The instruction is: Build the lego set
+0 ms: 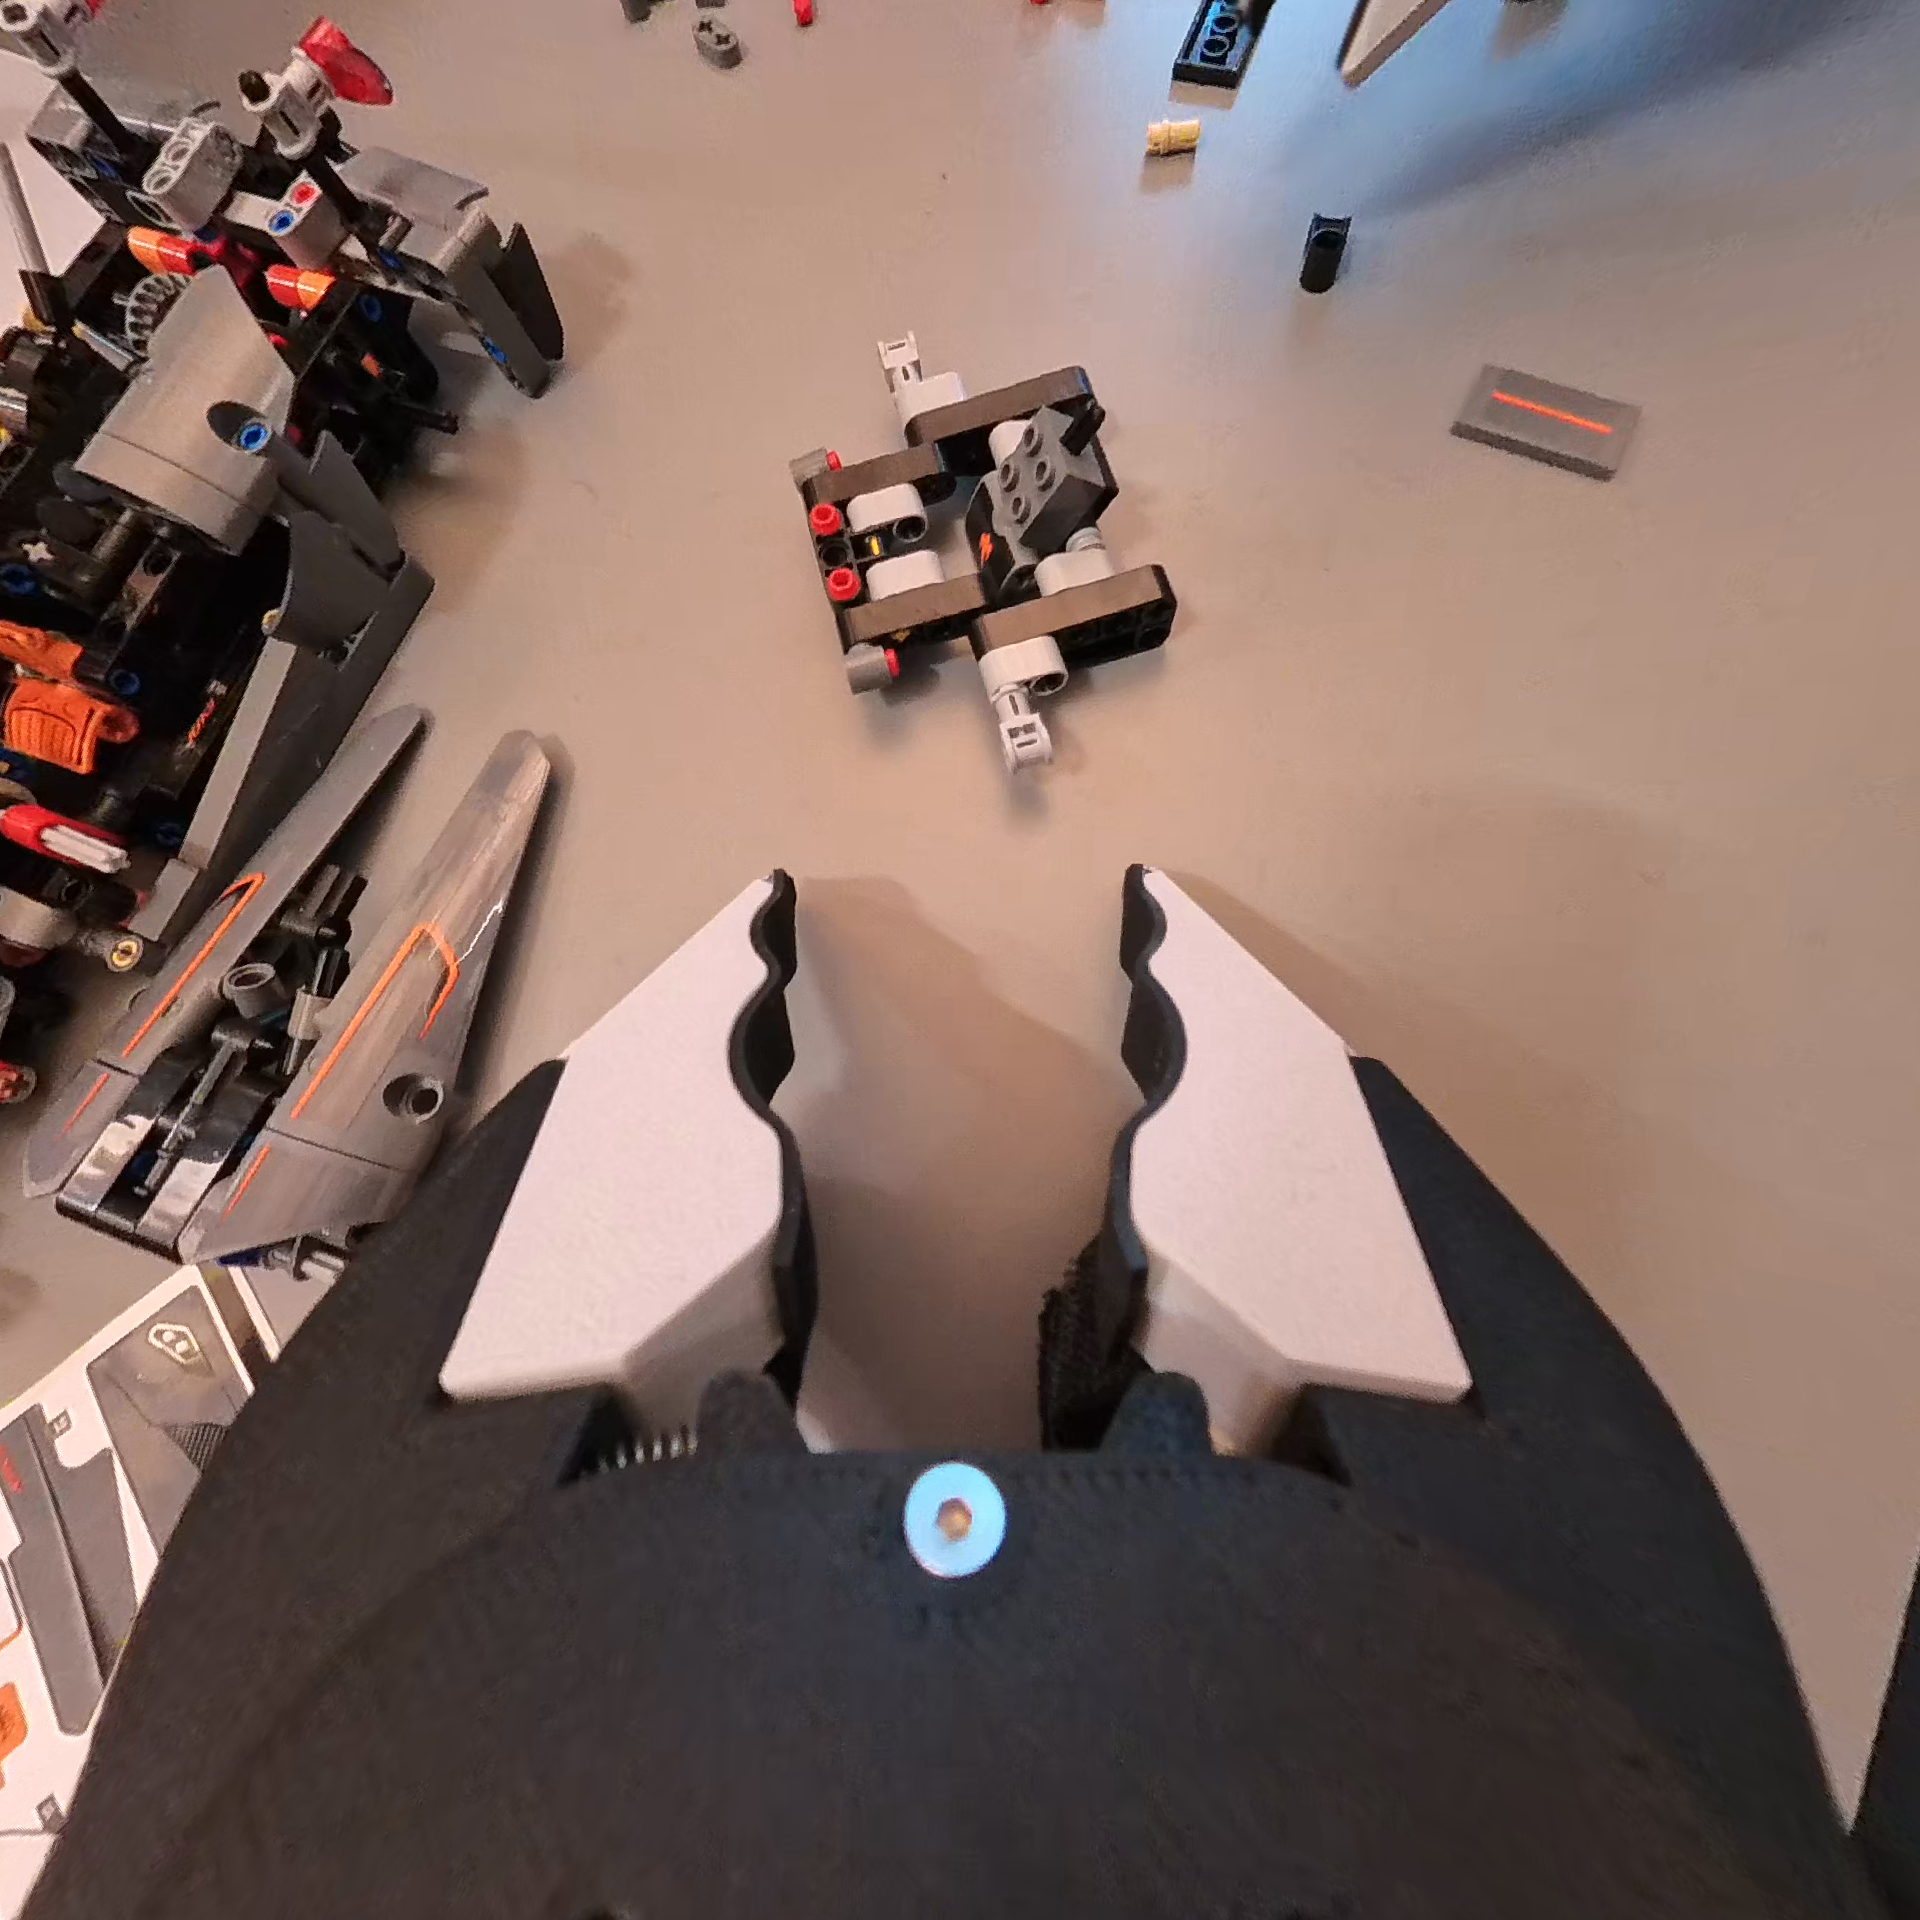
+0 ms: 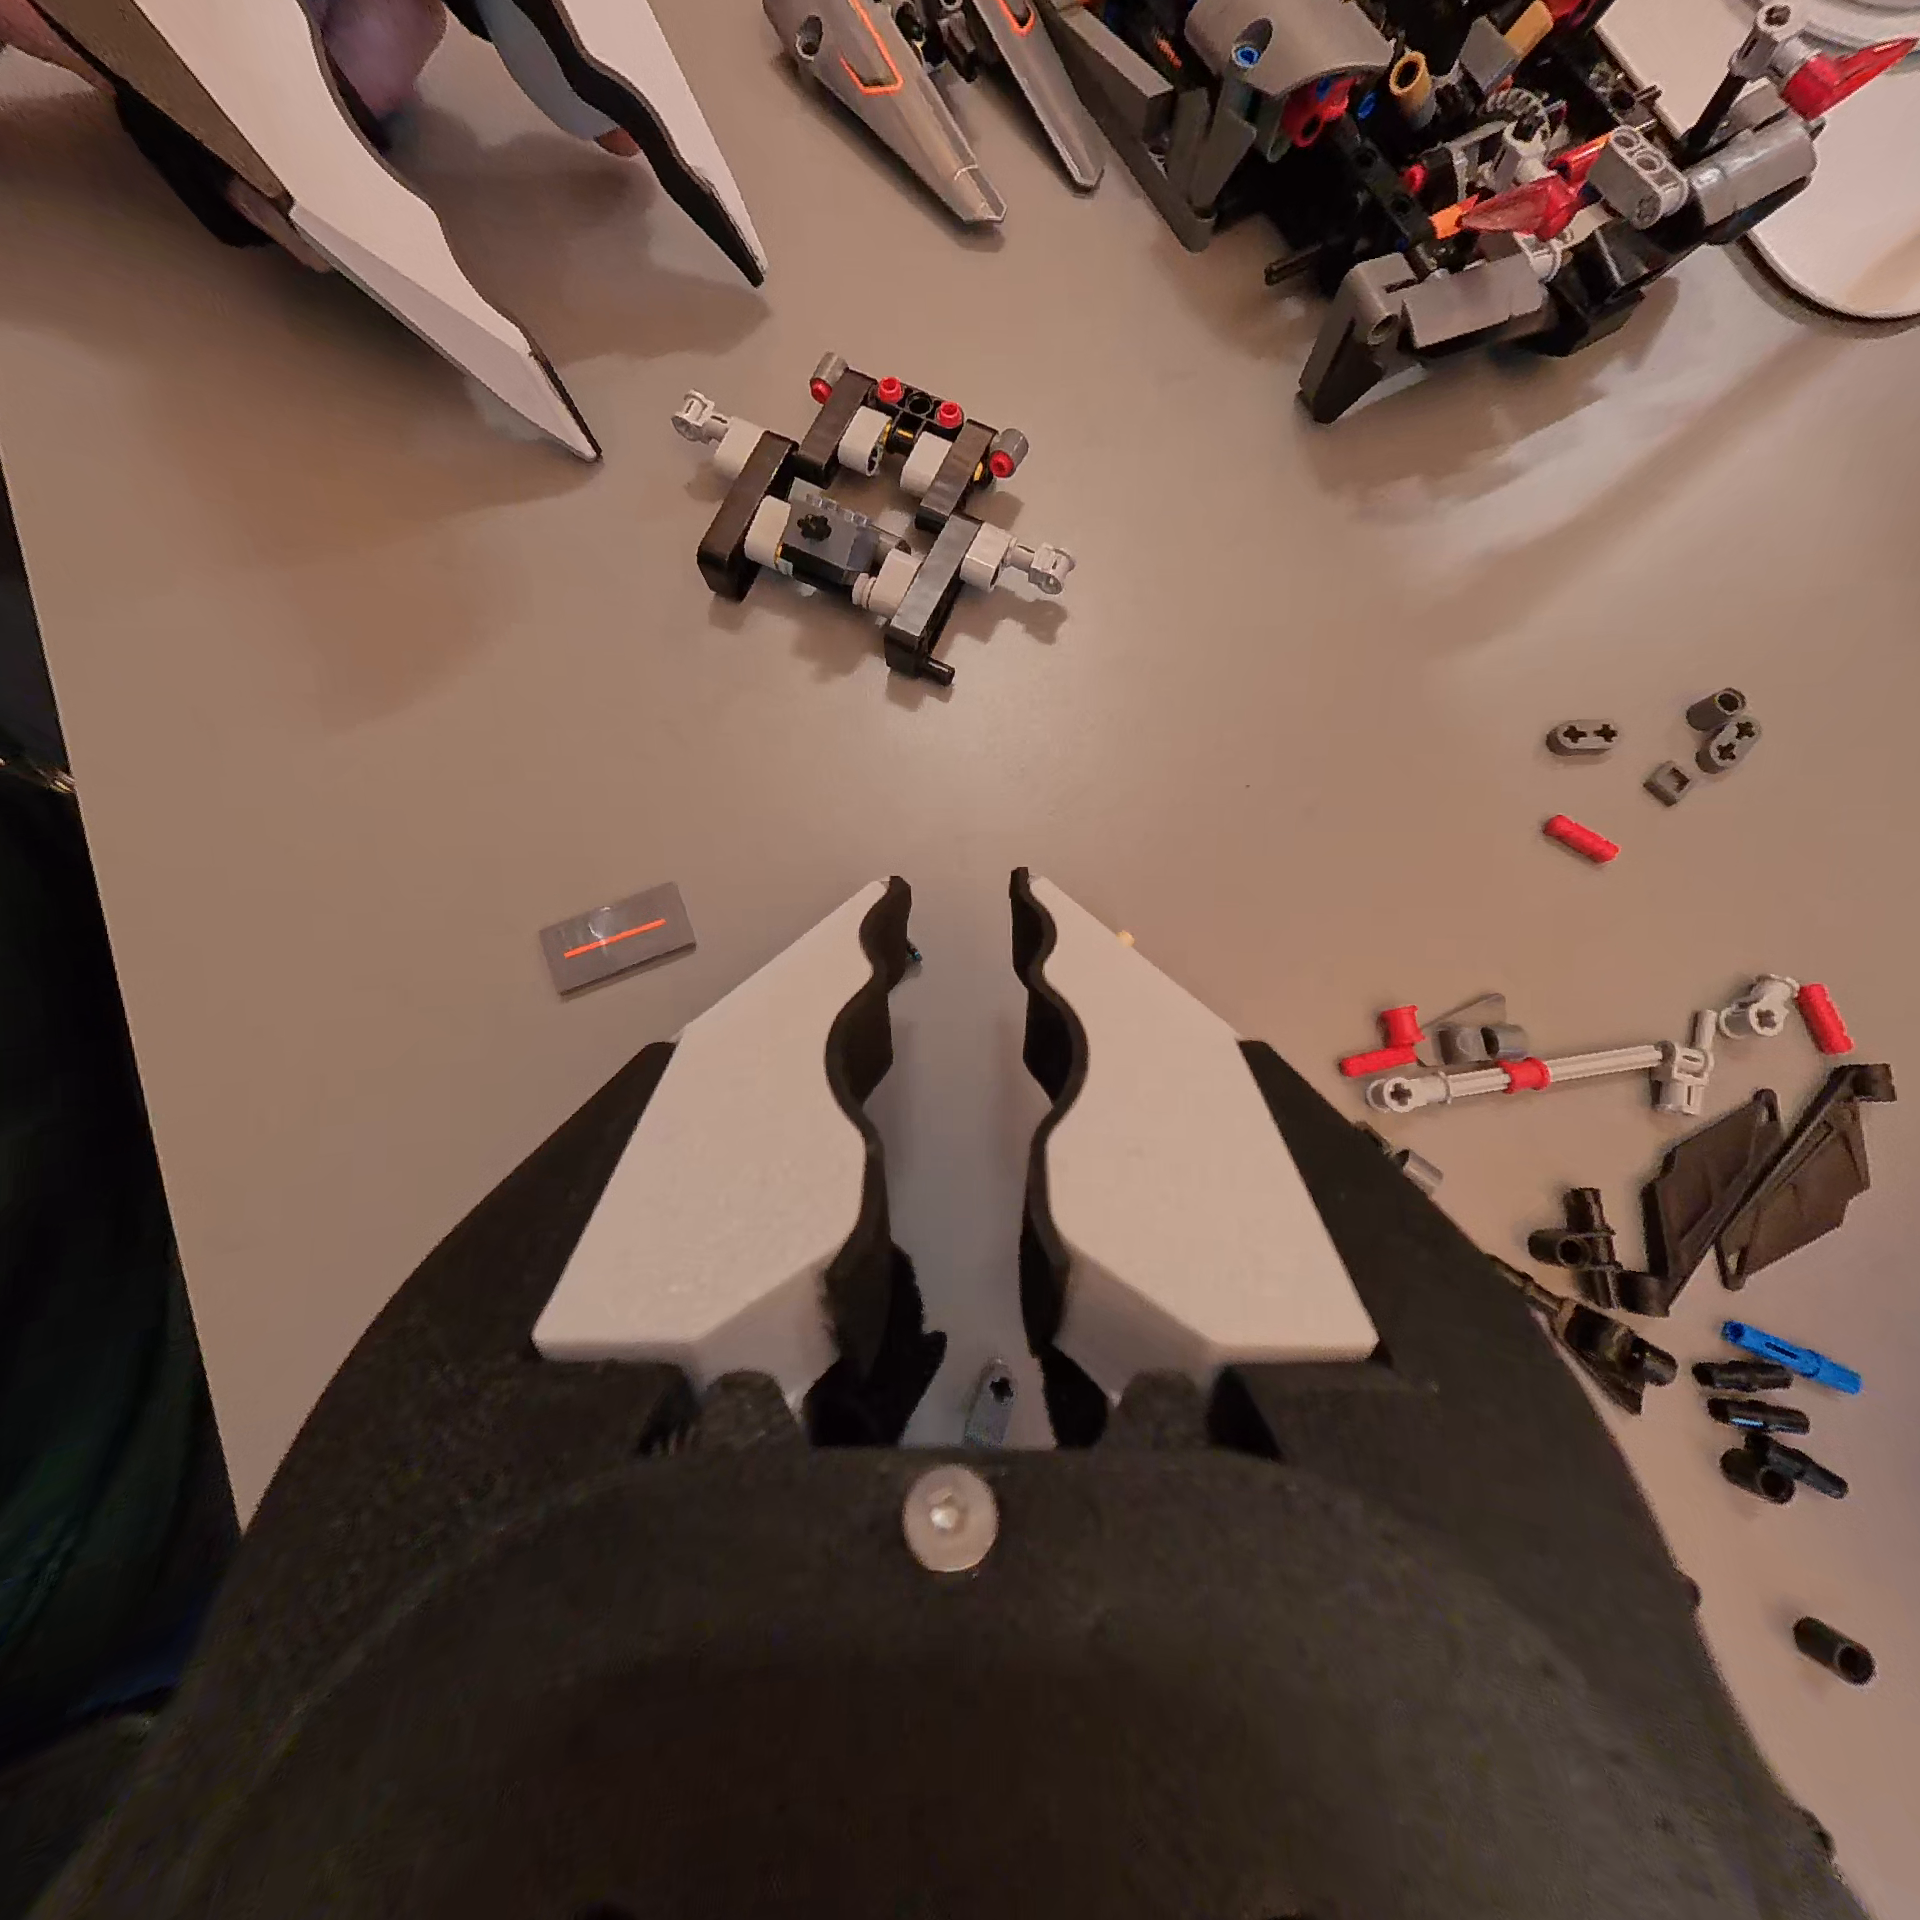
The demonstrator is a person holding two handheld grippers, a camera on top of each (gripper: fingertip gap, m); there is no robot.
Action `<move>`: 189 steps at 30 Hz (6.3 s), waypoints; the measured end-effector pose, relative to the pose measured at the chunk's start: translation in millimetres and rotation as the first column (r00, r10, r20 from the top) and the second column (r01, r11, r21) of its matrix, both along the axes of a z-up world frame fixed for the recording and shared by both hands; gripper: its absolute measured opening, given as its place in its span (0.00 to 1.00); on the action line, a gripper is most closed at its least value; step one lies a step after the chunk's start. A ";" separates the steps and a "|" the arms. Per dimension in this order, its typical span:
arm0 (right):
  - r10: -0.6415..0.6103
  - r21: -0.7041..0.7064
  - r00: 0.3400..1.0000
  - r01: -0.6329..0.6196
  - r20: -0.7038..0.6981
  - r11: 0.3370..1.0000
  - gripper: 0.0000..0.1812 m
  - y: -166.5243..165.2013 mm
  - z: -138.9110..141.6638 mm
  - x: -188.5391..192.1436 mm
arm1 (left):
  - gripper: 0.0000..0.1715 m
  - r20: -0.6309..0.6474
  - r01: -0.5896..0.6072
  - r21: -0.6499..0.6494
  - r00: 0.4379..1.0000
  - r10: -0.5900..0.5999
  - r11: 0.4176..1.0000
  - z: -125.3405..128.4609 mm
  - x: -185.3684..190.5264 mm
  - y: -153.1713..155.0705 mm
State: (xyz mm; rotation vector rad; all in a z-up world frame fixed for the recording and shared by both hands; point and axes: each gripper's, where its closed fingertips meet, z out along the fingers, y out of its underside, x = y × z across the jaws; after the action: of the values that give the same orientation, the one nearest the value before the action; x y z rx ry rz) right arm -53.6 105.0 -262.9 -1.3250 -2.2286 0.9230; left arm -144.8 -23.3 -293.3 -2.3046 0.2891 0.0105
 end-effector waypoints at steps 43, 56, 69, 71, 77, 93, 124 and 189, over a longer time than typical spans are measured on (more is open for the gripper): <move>-0.035 -0.026 0.996 0.033 -0.082 0.999 0.13 -2.8 11.1 20.4 | 0.36 0.016 -0.006 -0.007 1.000 0.006 1.000 -0.6 -1.1 0.4; -0.045 -0.057 0.995 0.040 -0.091 0.998 0.13 -7.8 4.8 35.2 | 0.50 0.014 -0.008 0.070 1.000 0.007 0.998 11.3 22.7 27.9; -0.045 -0.085 0.994 0.036 -0.104 0.996 0.13 -9.8 0.9 43.3 | 0.39 -0.020 -0.040 0.007 0.999 0.040 0.999 0.7 18.0 52.8; -0.042 -0.088 0.994 0.033 -0.105 0.996 0.13 -9.7 0.3 43.8 | 0.39 -0.023 -0.041 0.009 0.999 0.041 0.999 0.8 15.1 51.0; -0.039 -0.095 0.993 0.029 -0.107 0.995 0.13 -10.4 -1.4 44.1 | 0.39 -0.007 -0.025 0.001 1.000 0.025 1.000 0.2 6.5 42.5; -0.031 -0.090 0.995 0.022 -0.100 0.996 0.13 -15.2 -1.6 41.5 | 0.41 0.006 -0.035 -0.005 0.999 0.035 0.999 -0.4 3.7 39.6; -0.028 -0.100 0.994 0.018 -0.106 0.995 0.14 -14.9 -1.1 45.1 | 0.40 0.036 -0.011 -0.018 0.999 0.011 1.000 -1.8 4.2 38.6; -0.093 -0.178 0.982 0.064 -0.164 0.982 0.17 -19.8 -2.7 36.5 | 0.09 0.571 -0.097 0.728 0.633 -0.522 0.679 155.1 -15.7 -3.5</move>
State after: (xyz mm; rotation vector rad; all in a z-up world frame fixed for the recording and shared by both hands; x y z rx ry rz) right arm -17.1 85.2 -265.6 -1.3420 -1.9899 1.1760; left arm -160.4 -26.8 -138.2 -1.2883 0.1056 -0.8321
